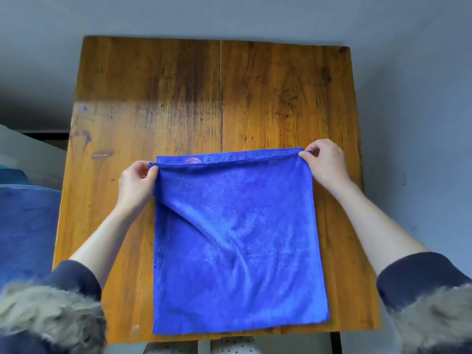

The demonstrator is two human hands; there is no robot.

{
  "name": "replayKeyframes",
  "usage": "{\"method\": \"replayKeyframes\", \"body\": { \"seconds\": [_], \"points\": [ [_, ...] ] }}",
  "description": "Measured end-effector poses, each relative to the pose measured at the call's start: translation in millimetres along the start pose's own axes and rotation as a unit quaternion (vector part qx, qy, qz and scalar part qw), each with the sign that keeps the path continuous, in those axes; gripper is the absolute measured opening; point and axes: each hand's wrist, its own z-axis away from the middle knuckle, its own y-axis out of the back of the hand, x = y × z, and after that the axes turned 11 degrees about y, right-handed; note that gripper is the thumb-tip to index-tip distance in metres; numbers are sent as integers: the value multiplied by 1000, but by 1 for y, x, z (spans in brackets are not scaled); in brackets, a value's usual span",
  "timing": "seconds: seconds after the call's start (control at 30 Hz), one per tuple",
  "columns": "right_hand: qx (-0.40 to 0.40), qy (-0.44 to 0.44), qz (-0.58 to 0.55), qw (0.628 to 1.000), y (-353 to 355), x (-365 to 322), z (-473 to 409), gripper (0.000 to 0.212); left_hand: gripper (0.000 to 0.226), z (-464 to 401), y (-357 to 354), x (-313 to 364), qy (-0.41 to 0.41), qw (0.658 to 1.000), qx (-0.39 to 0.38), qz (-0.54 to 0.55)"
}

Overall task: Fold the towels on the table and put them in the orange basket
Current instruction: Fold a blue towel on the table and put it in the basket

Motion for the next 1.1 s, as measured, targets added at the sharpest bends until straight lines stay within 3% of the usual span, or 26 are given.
{"method": "replayKeyframes", "body": {
  "seconds": [0.17,0.4,0.67,0.8,1.1],
  "points": [
    [-47,55,6,997,-9,9,-16,9,17,-20,-3,2,-18,990,18,-136],
    [-125,104,10,987,-16,12,-24,13,12,-32,-8,12,-87,977,-20,-195],
    [-158,18,-57,986,-16,9,-27,10,14,-34,-8,24,-55,982,-51,-172],
    [-127,-7,-111,986,-12,11,-25,9,14,-33,-4,22,-61,984,-72,-150],
    [-52,-66,-162,983,7,17,-11,7,19,-35,17,14,26,988,-153,-1]
  ]
}}
